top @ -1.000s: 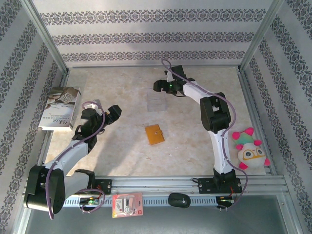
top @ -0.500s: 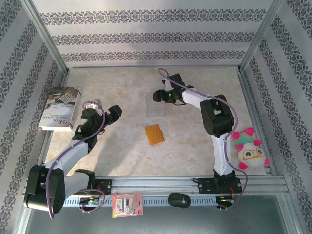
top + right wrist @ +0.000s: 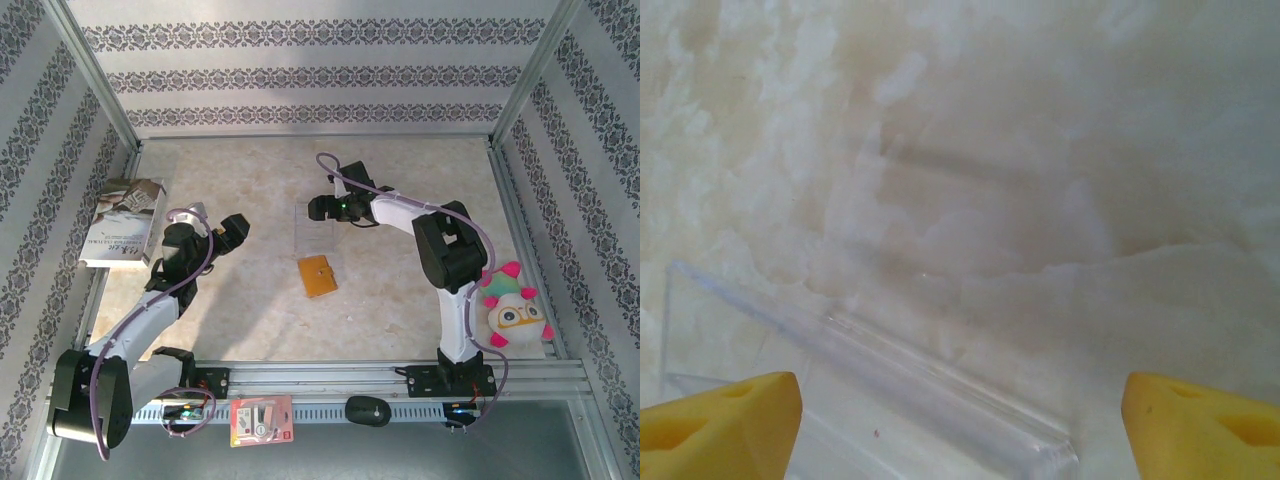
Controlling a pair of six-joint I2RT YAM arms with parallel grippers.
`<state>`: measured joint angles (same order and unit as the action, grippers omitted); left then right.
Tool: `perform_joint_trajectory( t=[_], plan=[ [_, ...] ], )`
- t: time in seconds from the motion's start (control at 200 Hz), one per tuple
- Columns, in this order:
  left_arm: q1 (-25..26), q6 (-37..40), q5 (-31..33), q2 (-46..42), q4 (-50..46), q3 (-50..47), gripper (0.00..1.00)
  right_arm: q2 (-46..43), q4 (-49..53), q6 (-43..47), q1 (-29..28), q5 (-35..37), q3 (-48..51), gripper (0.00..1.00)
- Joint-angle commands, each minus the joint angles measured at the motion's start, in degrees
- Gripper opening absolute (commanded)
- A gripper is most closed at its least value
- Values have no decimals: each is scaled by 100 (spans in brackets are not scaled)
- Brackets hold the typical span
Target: Take the credit cards out of the card holder
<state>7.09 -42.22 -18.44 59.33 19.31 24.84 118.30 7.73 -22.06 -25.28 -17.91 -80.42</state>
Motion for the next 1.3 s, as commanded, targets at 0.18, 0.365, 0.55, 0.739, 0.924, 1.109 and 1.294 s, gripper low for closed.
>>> perform_joint_trajectory(
  t=[0.18, 0.365, 0.55, 0.739, 0.924, 1.109, 1.294],
  plan=[
    [687, 187, 102, -138, -278, 32, 98, -1932, -78, -97, -127, 770, 1099, 84],
    [917, -10, 93, -31, -276, -140, 98, -2953, -263, -307, -399, 102, 2595, 79],
    [995, -54, -258, 262, -297, -172, 92, -3538, 45, -323, -913, -262, 3498, 70],
    [1183, -103, -381, 394, -210, -248, 85, -3483, -132, -535, -1120, -506, 3990, 64],
    [1228, -163, -478, 393, -160, -322, 75, -3027, -161, -362, -1240, -383, 3710, 61],
    [1245, -143, -457, 313, -253, -365, 72, -2584, -172, -234, -1321, -289, 3506, 60],
    [1255, -113, -464, 308, -266, -375, 71, -2238, 85, -105, -1481, -55, 3296, 55]
  ],
)
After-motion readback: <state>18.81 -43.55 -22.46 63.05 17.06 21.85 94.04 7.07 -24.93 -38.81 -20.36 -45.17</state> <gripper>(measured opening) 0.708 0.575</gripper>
